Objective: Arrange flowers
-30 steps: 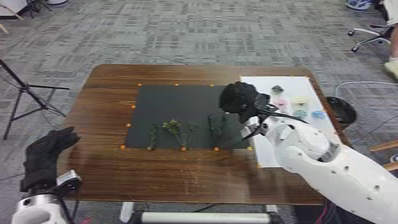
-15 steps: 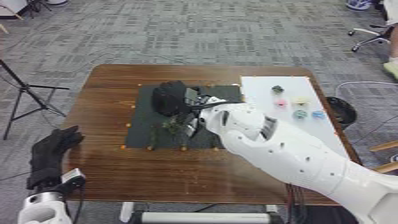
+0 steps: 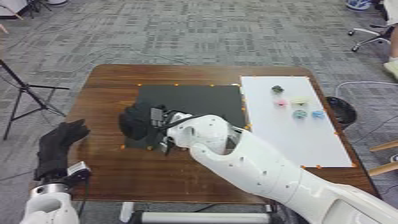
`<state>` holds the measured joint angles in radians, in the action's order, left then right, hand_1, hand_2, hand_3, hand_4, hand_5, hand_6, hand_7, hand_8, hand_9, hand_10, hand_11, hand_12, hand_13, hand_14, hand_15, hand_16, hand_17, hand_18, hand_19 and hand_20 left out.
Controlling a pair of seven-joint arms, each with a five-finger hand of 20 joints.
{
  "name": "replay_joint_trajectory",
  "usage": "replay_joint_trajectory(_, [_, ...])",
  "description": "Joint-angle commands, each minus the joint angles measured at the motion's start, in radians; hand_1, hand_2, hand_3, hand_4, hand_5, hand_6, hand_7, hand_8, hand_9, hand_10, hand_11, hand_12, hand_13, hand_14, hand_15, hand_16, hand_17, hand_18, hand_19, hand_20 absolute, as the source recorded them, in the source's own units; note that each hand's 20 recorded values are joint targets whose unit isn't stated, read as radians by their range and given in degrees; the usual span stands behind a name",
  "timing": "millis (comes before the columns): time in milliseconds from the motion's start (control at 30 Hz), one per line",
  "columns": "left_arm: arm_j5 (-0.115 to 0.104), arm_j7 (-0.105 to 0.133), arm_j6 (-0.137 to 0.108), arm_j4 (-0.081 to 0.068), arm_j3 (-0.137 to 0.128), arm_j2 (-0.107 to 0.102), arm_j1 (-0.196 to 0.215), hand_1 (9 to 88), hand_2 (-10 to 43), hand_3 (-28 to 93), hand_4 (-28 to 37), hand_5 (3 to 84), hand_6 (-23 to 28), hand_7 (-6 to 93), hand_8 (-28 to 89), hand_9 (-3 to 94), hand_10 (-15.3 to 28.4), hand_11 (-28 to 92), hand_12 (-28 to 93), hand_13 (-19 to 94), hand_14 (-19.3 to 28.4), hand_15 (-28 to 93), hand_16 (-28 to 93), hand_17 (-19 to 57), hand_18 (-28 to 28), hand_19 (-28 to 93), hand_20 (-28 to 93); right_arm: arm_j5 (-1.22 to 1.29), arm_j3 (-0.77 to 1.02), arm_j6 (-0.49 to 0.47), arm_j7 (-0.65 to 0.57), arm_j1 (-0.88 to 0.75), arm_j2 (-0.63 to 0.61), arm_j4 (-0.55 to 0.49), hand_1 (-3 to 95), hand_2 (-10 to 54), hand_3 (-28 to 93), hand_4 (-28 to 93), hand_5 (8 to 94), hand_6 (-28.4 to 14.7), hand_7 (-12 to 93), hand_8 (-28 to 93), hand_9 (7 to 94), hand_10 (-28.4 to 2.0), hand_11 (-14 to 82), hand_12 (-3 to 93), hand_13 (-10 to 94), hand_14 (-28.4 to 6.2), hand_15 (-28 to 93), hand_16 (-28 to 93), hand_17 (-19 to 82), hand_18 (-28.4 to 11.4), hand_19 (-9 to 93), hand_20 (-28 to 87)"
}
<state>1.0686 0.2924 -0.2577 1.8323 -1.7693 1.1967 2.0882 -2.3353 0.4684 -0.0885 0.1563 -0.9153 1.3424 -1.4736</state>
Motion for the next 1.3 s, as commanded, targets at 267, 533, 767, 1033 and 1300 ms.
replay_joint_trajectory(267, [-0.012,-0.006,0.036,0.0,0.041,-0.008,-0.035,23.9,9.5,68,-28.3,58.4,2.8,17.3,-7,56.8,15.4,23,15,47,19.0,27,2,11.3,12.2,12,22,-0.224,0.048,0.072,-0.027,-0.048,0.07,0.109,61.1,-9.5,59,-16,75.6,2.4,22,9,85.1,-9.1,2.7,31.1,89,-1.7,49,37,58,-11.5,89,50])
replay_joint_trajectory(533, [-0.011,-0.007,0.047,0.002,0.039,-0.006,-0.035,23.8,9.4,67,-28.3,58.3,2.9,17.2,-7,56.6,15.2,23,15,47,19.0,27,2,11.2,12.2,12,22,-0.252,0.071,0.014,-0.065,-0.063,0.084,0.111,59.6,-7.0,58,-16,72.5,1.9,17,7,78.9,-9.2,3.8,25.4,89,-1.8,49,37,57,-11.7,91,47])
replay_joint_trajectory(767, [-0.008,-0.007,0.054,0.006,0.032,-0.002,-0.031,23.8,9.3,67,-28.3,58.3,2.9,17.1,-7,56.4,15.1,23,15,47,19.0,27,2,11.1,12.2,12,22,-0.276,0.093,-0.103,-0.058,-0.075,0.088,0.086,55.1,-6.5,59,-14,67.2,0.7,15,7,71.3,-9.8,8.9,17.9,88,-2.2,50,35,56,-12.0,91,47])
replay_joint_trajectory(1033, [-0.011,-0.005,0.048,0.008,0.029,0.0,-0.03,23.9,9.0,68,-28.2,58.2,2.9,17.0,-7,56.6,15.3,23,15,47,19.1,27,2,10.9,12.3,12,22,-0.206,0.059,-0.124,-0.107,-0.035,0.065,0.052,47.0,-9.0,65,-13,60.9,3.3,16,-1,66.7,-11.9,9.5,15.9,86,-2.4,50,34,55,-12.5,91,47])
replay_joint_trajectory(1300, [-0.008,-0.009,0.048,0.014,0.027,0.002,-0.02,24.3,8.7,68,-27.9,58.3,1.7,17.6,-7,56.5,15.2,23,15,47,19.0,27,2,10.9,12.3,12,22,-0.081,0.02,-0.166,-0.178,0.04,0.029,-0.02,41.4,-9.5,66,-12,55.2,4.5,13,-9,59.4,-15.2,7.6,14.5,86,-3.2,49,33,55,-13.4,90,47])
